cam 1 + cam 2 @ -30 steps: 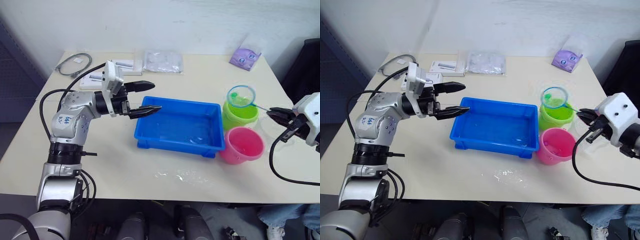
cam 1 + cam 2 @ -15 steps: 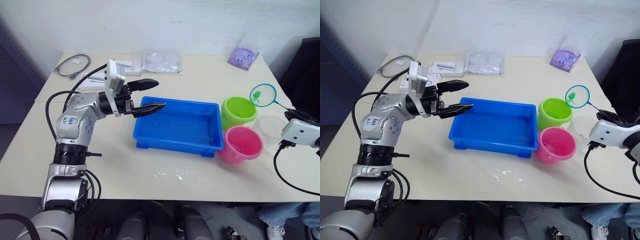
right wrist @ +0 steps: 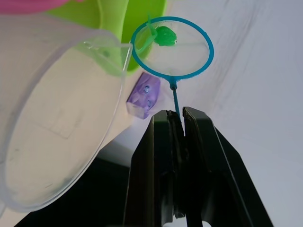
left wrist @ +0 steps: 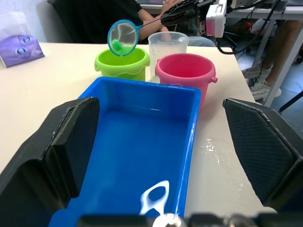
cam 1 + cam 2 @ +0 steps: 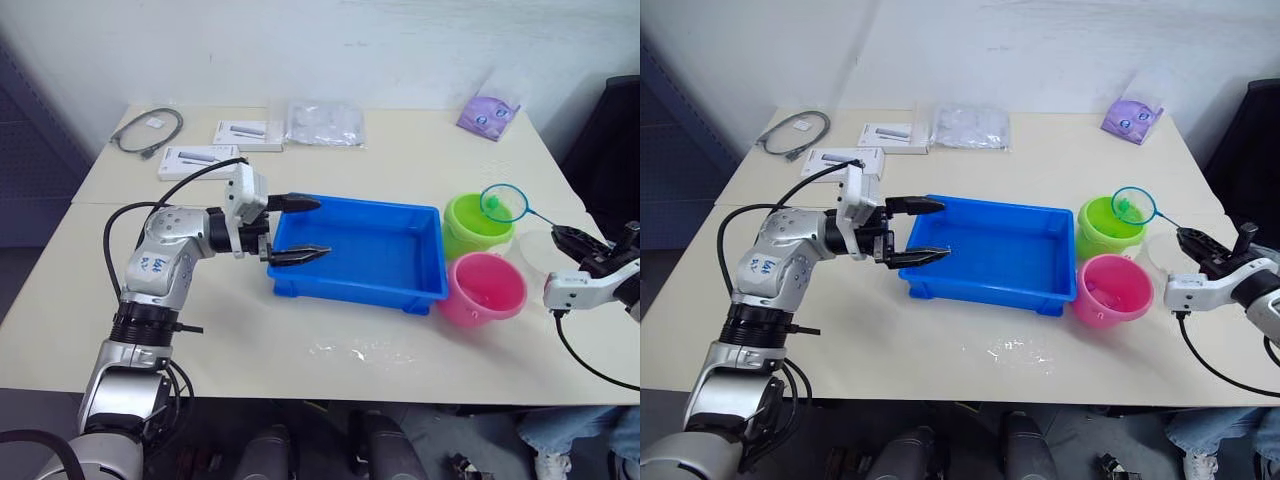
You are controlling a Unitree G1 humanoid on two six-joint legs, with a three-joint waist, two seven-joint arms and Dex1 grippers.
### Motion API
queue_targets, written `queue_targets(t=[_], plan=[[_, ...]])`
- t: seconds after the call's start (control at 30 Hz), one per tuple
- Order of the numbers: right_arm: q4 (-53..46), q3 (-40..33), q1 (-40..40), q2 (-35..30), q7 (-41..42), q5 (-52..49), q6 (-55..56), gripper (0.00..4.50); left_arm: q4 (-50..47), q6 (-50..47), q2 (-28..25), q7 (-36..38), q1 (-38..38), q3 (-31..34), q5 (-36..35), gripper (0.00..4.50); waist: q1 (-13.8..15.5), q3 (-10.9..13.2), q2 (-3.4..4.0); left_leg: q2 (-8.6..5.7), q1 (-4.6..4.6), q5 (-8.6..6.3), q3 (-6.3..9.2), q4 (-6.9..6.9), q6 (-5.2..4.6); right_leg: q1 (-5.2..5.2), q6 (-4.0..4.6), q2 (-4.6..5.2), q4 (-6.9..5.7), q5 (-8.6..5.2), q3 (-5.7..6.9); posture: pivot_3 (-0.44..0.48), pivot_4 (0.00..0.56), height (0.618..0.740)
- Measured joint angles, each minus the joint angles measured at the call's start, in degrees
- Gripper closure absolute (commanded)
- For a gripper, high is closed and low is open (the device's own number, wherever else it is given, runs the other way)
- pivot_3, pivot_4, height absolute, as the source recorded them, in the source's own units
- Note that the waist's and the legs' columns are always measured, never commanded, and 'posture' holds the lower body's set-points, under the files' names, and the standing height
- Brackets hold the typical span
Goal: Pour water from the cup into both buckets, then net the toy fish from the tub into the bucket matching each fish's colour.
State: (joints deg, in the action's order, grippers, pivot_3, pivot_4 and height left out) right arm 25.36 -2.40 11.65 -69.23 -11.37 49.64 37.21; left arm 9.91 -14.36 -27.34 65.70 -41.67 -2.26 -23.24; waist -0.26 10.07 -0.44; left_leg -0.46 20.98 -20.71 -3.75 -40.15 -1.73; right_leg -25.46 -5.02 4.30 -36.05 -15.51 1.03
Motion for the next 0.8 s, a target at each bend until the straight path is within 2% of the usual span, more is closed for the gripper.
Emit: queue_targets(t=[0.33,0.6,0.8], plan=[[2.15,2.78,3.79,-0.36,-4.31,2.50,-1.08,4.50,-0.69,0.83,1.54,-1.37,2.89,0.06,-0.05,0.01,-0.03,-0.01,0.02,0.02,0.00,0.00,-0.03,0.00,0.00,0.00,0.00,-0.04,0.00,0.00,-0.03,0.000,0.150,0.740],[0.14,2.41,0.15,-0.71,-4.29,0.09,-0.75,4.50,-0.69,1.33,1.58,-1.76,2.89,0.07,-0.09,0.01,0.00,-0.01,0.02,0.03,0.00,0.00,-0.02,0.00,0.00,0.00,0.00,-0.04,-0.01,0.00,-0.02,0.000,0.150,0.740],[1.02,1.97,0.86,-2.92,-5.05,0.05,-2.37,4.50,-0.64,1.71,1.68,-1.76,2.89,0.07,-0.10,0.01,-0.11,-0.02,0.03,0.03,-0.02,0.01,-0.04,0.00,-0.01,0.00,0.00,-0.05,-0.02,0.00,-0.05,0.000,0.150,0.740]])
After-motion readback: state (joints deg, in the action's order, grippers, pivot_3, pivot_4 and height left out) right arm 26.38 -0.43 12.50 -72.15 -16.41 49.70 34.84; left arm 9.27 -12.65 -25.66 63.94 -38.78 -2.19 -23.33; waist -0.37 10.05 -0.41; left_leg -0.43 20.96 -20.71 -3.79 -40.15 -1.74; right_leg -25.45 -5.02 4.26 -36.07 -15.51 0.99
